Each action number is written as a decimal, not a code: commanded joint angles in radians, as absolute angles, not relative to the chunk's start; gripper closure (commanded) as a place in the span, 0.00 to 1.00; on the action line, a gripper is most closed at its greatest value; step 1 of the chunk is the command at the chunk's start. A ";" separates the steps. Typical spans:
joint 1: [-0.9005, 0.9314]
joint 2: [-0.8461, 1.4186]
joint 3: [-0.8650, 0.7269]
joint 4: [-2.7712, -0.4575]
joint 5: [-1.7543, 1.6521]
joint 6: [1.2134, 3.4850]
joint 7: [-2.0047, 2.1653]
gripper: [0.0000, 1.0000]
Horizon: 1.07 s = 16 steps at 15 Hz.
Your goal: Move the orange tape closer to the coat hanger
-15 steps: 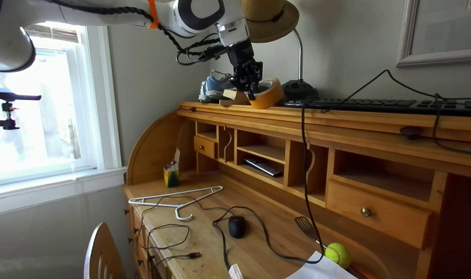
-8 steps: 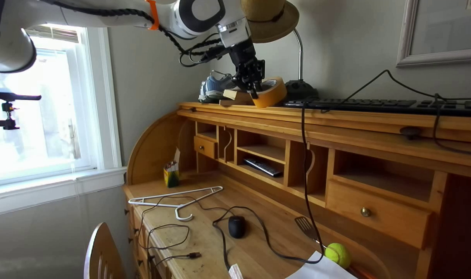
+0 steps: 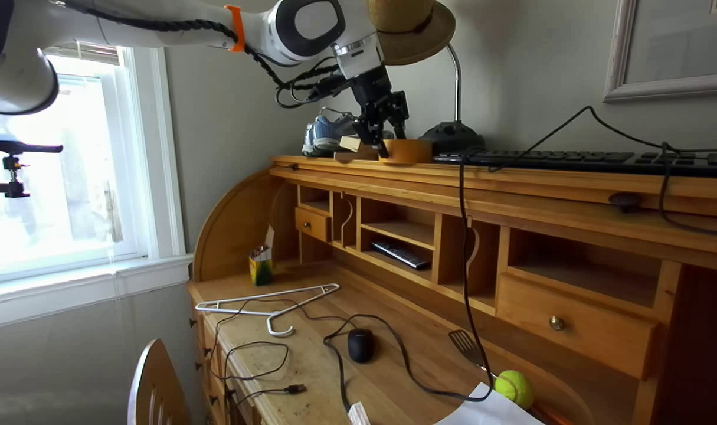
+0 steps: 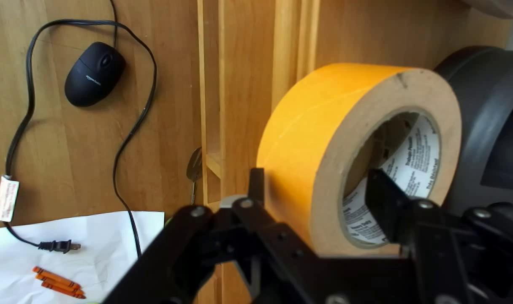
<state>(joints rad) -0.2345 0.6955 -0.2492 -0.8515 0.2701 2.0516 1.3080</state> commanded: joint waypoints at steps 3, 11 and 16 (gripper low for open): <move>-0.237 0.705 -0.244 -0.871 0.278 2.082 1.291 0.42; -0.224 0.656 -0.250 -0.900 0.254 2.016 1.236 0.85; -0.216 0.546 -0.233 -0.990 0.258 1.898 1.151 0.93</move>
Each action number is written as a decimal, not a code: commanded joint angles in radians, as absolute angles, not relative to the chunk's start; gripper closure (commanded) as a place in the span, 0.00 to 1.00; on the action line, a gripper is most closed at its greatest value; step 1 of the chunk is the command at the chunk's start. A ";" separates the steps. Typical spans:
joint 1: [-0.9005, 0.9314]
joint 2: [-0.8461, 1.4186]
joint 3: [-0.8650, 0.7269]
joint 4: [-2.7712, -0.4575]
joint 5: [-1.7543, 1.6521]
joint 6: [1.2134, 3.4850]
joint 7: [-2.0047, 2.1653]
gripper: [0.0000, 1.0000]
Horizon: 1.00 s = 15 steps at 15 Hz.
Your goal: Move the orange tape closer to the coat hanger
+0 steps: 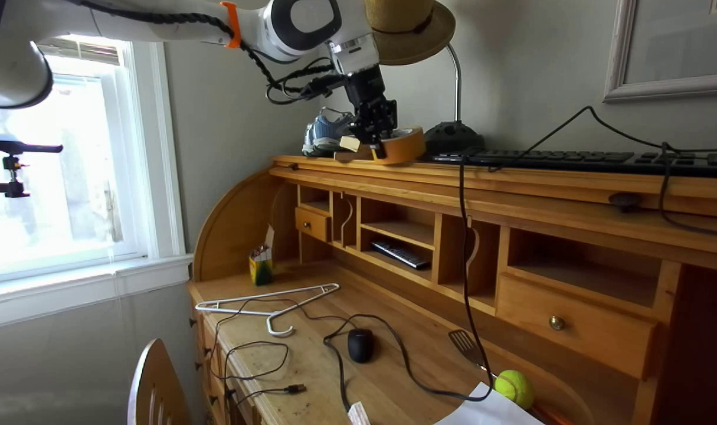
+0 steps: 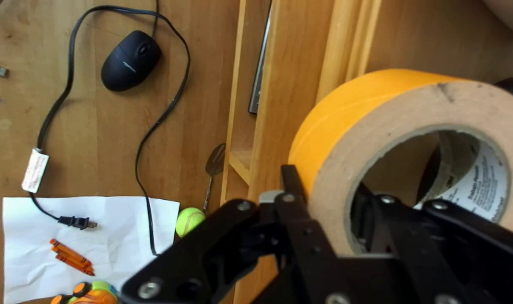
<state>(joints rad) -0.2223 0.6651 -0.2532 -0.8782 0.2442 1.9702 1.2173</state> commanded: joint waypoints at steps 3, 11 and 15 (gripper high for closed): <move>-0.232 0.439 -0.205 -1.081 0.281 1.787 1.028 0.93; -0.209 0.190 -0.181 -1.463 0.242 1.815 0.599 0.93; -0.161 0.136 -0.148 -1.661 0.166 1.985 0.443 0.93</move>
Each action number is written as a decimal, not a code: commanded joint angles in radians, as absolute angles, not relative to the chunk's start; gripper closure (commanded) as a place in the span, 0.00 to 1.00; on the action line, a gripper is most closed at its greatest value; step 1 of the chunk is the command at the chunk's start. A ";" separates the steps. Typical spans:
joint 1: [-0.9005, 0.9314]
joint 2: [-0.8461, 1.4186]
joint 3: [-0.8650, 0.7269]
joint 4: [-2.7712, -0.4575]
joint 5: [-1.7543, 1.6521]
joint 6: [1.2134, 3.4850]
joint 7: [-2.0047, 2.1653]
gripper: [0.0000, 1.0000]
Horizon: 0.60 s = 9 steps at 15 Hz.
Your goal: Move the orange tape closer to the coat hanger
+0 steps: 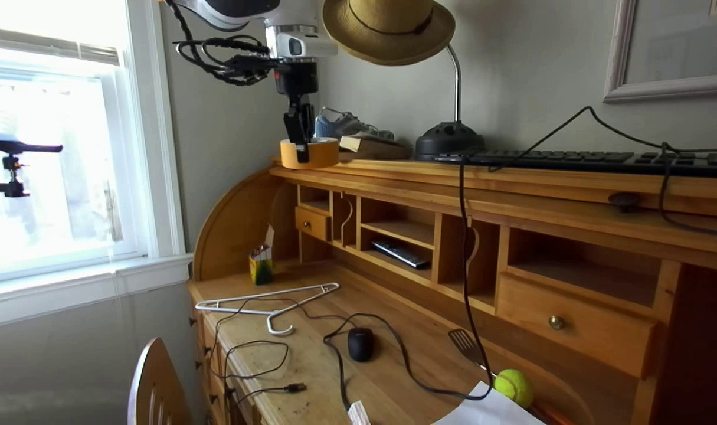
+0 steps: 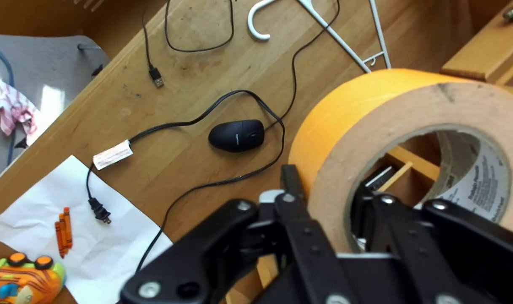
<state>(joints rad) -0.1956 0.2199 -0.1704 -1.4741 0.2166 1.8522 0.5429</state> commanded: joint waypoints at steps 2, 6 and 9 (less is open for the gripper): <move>-0.130 0.132 -0.139 -1.730 0.129 2.084 0.400 0.93; -0.115 0.182 -0.135 -1.707 0.113 2.093 0.424 0.73; -0.114 0.174 -0.135 -1.716 0.107 2.096 0.415 0.73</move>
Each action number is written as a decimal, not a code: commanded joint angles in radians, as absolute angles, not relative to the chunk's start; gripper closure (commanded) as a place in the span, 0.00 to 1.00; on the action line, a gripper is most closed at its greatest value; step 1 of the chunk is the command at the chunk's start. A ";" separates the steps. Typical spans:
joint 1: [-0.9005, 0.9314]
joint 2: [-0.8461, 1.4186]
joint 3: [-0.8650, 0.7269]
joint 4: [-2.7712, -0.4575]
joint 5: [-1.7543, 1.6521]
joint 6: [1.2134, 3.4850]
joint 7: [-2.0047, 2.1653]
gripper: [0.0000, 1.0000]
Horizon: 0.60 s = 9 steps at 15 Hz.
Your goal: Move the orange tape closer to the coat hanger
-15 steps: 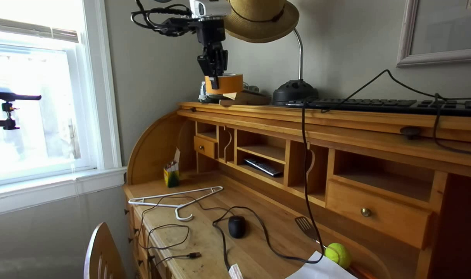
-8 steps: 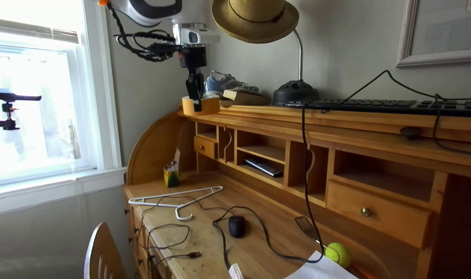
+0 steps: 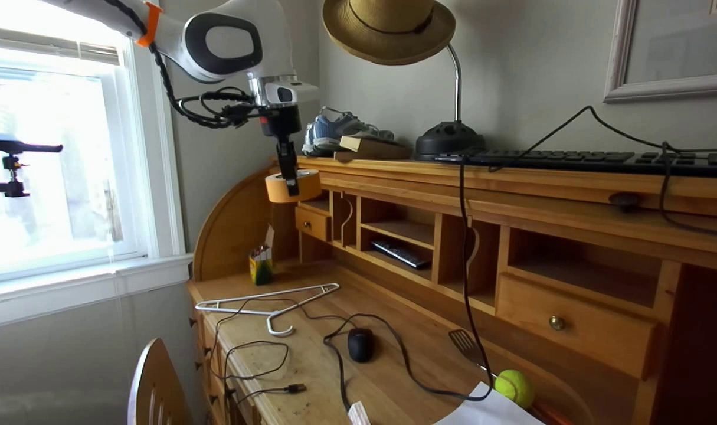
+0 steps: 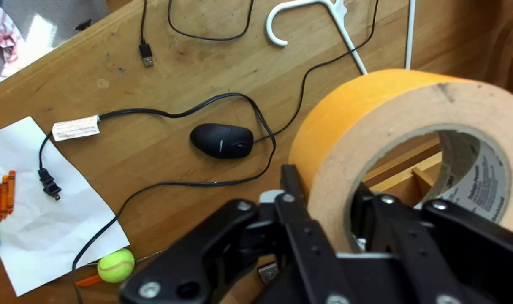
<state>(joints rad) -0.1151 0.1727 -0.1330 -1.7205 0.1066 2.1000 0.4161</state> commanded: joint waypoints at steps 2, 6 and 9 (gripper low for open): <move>-0.120 0.195 -0.138 -1.708 0.124 2.081 0.419 0.93; -0.108 0.261 -0.134 -1.749 0.138 2.145 0.466 0.93; -0.105 0.326 -0.141 -1.728 0.170 2.201 0.562 0.93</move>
